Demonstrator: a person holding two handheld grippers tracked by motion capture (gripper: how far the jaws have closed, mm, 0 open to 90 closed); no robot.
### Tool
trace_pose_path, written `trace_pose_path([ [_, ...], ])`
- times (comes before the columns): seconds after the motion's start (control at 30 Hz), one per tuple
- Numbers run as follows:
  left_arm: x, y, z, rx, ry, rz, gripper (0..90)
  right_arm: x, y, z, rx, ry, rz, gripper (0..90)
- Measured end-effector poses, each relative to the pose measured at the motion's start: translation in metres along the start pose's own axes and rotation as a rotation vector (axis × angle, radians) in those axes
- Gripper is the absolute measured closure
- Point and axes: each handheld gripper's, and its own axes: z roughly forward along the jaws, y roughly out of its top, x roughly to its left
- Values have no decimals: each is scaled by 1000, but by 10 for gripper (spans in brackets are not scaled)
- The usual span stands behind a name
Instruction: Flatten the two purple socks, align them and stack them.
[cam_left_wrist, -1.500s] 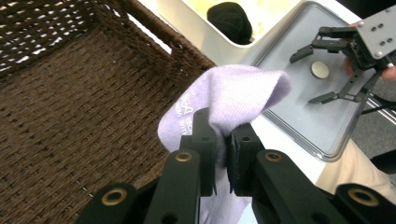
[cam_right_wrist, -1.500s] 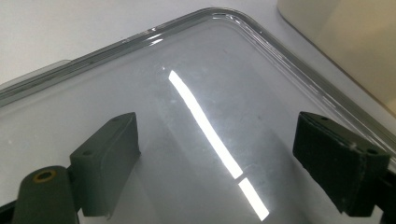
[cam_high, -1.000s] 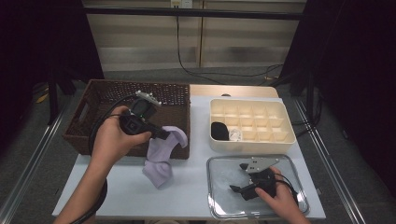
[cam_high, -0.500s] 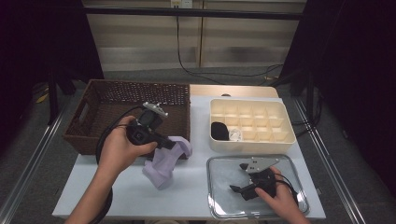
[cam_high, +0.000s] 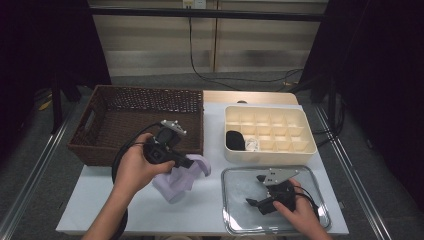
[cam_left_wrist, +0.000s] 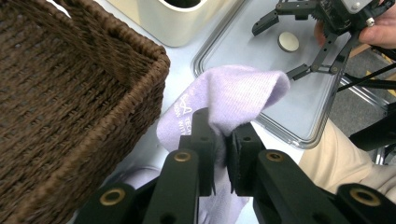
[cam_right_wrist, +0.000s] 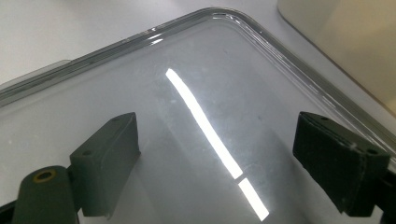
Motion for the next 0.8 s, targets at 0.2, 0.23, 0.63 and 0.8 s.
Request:
trace_pose_path([
  [0.2, -3, -5, 10, 2, 2, 17, 822, 0, 0, 0, 0, -2, 0, 141],
  [0.23, -3, -6, 11, 1, -2, 15, 822, 0, 0, 0, 0, 0, 0, 141],
  [0.63, -7, -18, 35, 19, -32, 23, 811, 0, 0, 0, 0, 0, 0, 140],
  [0.8, -9, -22, 47, 33, -52, 24, 811, 0, 0, 0, 1, -1, 2, 141],
])
